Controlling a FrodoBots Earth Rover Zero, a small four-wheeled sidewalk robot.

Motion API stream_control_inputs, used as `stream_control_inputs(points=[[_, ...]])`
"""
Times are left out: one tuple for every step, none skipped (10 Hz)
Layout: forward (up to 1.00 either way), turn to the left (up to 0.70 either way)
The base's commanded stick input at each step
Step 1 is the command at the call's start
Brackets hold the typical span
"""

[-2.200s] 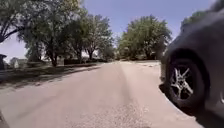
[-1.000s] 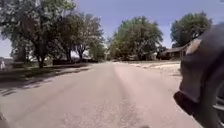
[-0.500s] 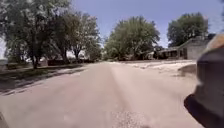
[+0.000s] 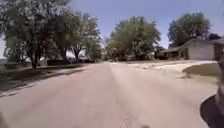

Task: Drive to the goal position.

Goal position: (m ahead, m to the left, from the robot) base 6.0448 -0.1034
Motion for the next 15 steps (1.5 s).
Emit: stream_control_inputs(points=[[0.7,-0.35],[0.7,-0.35],[0.7,-0.35],[0.7,-0.35],[0.7,-0.29],[0.7,0.0],[0.7,0.0],[0.7,0.0],[0.7,0.0],[0.7,0.0],[0.7,0.0],[0.7,0.0],[0.7,0.0],[0.7,0.0],[0.7,0.0]])
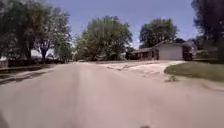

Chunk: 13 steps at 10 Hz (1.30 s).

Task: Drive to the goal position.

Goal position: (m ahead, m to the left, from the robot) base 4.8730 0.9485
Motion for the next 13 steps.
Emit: stream_control_inputs(points=[[0.7,0.0],[0.7,0.0],[0.7,0.0],[0.7,0.0],[0.7,0.0],[0.7,0.0],[0.7,0.0],[0.7,0.0],[0.7,0.0],[0.7,0.0],[0.7,0.0],[0.7,0.0],[0.7,0.0]])
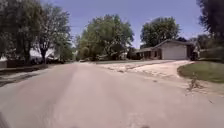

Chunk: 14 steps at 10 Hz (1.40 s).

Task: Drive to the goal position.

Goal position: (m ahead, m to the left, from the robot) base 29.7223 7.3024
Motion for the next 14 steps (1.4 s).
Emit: stream_control_inputs(points=[[0.7,0.0],[0.7,0.0],[0.7,0.0],[0.7,0.0],[0.7,0.0],[0.7,0.0],[0.7,0.0],[0.7,0.0],[0.7,0.0],[0.7,0.0],[0.7,0.0],[0.7,0.0],[0.7,0.0],[0.7,0.0]])
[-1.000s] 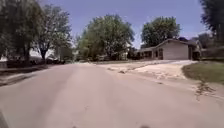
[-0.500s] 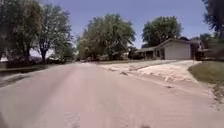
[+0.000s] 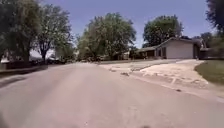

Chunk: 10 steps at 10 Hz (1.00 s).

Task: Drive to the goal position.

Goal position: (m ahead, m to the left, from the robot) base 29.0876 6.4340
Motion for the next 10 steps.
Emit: stream_control_inputs(points=[[0.7,0.0],[0.7,0.0],[0.7,0.0],[0.7,0.17],[0.7,0.35],[0.7,0.35],[0.7,0.22],[0.7,0.0],[0.7,0.0],[0.7,0.0]])
